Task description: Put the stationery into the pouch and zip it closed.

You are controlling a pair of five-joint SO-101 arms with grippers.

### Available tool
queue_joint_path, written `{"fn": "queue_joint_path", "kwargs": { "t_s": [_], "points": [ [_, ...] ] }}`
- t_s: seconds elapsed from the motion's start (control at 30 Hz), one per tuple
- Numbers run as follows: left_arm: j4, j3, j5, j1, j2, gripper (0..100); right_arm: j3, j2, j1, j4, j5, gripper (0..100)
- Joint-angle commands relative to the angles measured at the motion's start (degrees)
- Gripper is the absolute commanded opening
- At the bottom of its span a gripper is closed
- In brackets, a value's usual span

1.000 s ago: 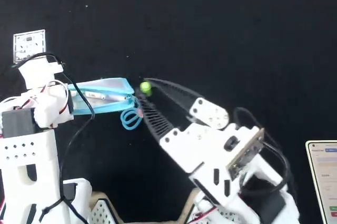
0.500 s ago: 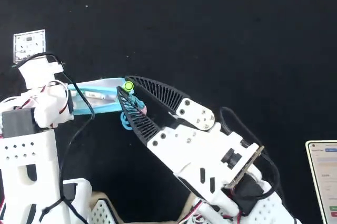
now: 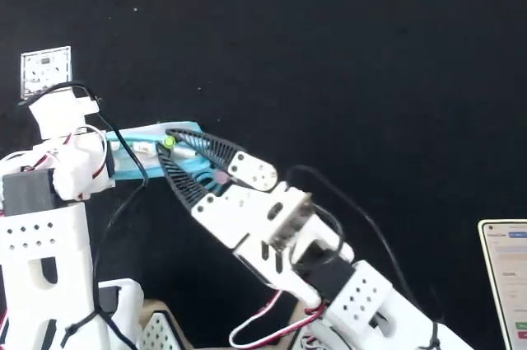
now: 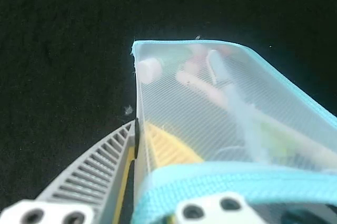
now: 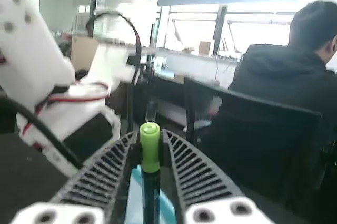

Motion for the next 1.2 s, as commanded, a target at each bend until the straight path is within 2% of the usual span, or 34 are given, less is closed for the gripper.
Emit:
{"fn": "queue_joint_path", "kwargs": {
  "t_s": [0.0,0.07,0.2,0.27,0.5,0.7,0.8,0.93,1.0,1.17],
  "points": [
    [-0.79,1.36,0.09,-0.31,0.35,3,0.75,1.1,-0.53,4.04,-0.09,1.2],
    [-0.79,1.36,0.09,-0.31,0.35,3,0.48,0.92,-0.53,8.53,-0.26,2.2],
    [-0.79,1.36,0.09,-0.31,0.35,3,-3.21,0.84,-0.53,18.99,-0.53,15.2],
    [-0.79,1.36,0.09,-0.31,0.35,3,-6.99,0.84,-0.53,25.32,-0.53,18.4],
    [-0.79,1.45,0.09,-0.31,0.35,3,-20.97,0.75,2.55,40.62,-0.53,11.7],
    [-0.79,1.45,0.0,-0.31,0.35,3,-19.3,0.75,10.11,49.49,-0.09,8.6],
    [-0.79,1.45,0.0,-0.31,0.35,3,-16.13,0.75,11.34,51.78,-0.09,11.8],
    [-0.79,1.36,0.09,-0.31,0.35,3,-9.63,0.84,11.34,50.29,-0.09,26.0],
    [-0.79,1.36,0.09,-0.31,0.35,3,-6.46,0.84,11.43,46.68,-0.09,28.9],
    [-0.79,1.36,0.09,-0.31,0.35,3,1.27,1.36,11.43,33.23,-0.09,28.9]
  ]
}}
